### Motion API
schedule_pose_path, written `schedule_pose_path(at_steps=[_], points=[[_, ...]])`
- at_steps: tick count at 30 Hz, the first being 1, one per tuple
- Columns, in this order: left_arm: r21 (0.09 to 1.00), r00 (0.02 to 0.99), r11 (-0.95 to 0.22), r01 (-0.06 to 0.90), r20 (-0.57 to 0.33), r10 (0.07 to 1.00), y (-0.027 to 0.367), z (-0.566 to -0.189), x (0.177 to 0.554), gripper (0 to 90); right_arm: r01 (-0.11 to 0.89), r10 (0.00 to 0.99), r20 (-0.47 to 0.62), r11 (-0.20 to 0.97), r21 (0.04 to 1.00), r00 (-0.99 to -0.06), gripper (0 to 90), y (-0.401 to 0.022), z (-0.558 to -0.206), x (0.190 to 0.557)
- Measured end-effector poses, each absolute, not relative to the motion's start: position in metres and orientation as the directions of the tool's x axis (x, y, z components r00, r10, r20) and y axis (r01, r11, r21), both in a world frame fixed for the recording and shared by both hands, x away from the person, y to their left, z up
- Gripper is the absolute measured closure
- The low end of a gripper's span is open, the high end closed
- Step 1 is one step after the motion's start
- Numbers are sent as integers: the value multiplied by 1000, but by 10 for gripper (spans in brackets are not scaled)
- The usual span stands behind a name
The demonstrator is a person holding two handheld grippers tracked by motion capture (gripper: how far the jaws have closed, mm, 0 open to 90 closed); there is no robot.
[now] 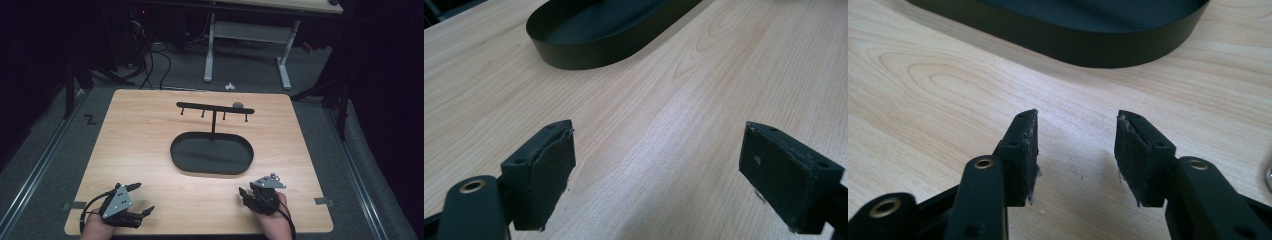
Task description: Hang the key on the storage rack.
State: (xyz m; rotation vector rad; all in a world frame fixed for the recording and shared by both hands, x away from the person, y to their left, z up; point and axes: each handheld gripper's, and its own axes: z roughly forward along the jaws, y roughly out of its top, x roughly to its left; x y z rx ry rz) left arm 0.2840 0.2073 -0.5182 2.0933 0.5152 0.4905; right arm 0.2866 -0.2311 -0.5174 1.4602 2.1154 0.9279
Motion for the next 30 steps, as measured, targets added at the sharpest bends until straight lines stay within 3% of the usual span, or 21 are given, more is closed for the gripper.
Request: schedule_pose_path(at_steps=[30], points=[[839,840,-517,168,153,521,201,-519,287,153,667,924,46,238,706,-379,408,-236,-518,284]])
